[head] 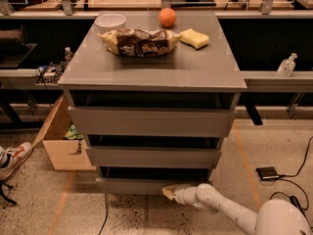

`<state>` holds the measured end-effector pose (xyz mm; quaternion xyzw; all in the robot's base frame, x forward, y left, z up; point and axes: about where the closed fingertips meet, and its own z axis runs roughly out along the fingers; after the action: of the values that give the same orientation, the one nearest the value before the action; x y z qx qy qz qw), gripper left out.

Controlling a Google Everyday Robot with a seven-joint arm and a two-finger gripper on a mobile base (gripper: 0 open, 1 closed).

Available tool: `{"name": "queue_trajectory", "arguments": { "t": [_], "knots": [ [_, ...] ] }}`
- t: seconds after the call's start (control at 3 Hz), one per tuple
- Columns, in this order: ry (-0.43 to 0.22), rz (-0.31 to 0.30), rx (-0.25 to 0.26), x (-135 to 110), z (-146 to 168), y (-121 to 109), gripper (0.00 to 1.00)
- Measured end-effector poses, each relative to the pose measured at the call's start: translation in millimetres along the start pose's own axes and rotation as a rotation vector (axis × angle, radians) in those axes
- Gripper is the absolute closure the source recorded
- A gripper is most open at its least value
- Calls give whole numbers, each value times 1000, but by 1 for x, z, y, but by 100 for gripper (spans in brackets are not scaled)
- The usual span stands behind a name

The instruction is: Close bottom drawer

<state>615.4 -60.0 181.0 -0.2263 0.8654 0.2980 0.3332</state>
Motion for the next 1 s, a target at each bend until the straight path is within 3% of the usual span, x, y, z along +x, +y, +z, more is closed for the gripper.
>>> {"name": "queue_trajectory", "arguments": {
  "t": [0.33, 1.0],
  "knots": [
    [-39, -16, 40, -18, 10, -13, 100],
    [-71, -27, 67, -33, 19, -24, 100]
  ]
}}
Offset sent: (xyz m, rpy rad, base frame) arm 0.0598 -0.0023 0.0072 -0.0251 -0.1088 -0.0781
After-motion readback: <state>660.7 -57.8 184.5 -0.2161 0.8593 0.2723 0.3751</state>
